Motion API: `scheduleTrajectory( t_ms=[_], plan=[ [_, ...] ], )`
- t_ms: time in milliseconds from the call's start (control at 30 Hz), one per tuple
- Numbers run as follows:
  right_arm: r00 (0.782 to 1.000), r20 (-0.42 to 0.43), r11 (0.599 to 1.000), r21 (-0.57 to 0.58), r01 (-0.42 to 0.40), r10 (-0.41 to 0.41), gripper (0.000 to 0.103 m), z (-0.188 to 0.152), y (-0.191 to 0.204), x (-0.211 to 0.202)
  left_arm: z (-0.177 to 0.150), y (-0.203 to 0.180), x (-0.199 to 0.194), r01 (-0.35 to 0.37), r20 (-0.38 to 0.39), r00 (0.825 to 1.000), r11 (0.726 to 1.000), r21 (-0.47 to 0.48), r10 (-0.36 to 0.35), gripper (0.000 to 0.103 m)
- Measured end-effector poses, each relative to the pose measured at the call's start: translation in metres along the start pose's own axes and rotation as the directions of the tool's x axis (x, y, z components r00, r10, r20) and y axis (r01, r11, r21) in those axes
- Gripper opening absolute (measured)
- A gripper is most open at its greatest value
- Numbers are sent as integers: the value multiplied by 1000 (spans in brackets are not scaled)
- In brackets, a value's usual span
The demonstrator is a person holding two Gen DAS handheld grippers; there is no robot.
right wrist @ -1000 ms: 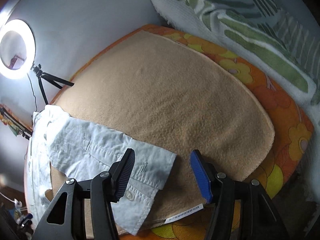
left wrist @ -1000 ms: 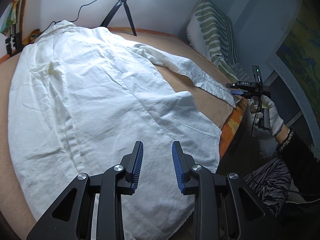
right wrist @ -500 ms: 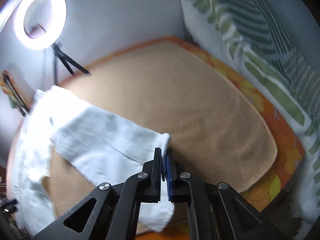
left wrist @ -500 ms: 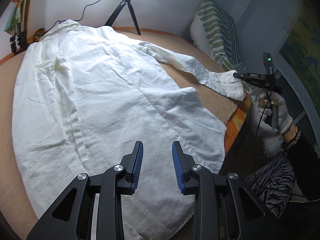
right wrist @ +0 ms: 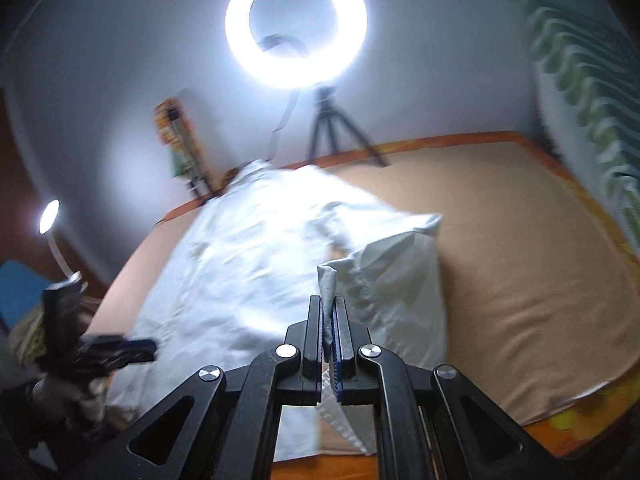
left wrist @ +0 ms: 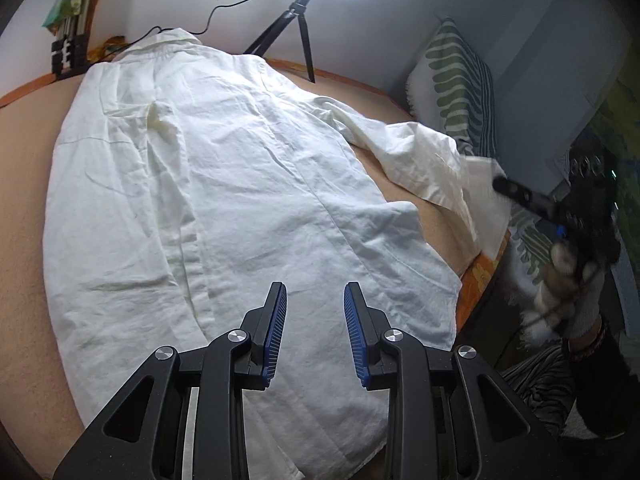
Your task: Fold small clothes
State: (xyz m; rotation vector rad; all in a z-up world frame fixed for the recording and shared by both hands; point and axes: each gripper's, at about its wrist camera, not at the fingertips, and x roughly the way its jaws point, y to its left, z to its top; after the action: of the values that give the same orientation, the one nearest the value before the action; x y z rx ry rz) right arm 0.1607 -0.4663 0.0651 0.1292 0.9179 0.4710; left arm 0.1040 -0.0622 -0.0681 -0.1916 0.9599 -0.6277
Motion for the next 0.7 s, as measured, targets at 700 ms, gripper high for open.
scheduleTrajectory(
  t_ms=[700],
  plan=[
    [975,-151,971,-150,-187,164,37,27,57,42,-13,-23,40,120,-111,986,990,-70,-128,43]
  ],
)
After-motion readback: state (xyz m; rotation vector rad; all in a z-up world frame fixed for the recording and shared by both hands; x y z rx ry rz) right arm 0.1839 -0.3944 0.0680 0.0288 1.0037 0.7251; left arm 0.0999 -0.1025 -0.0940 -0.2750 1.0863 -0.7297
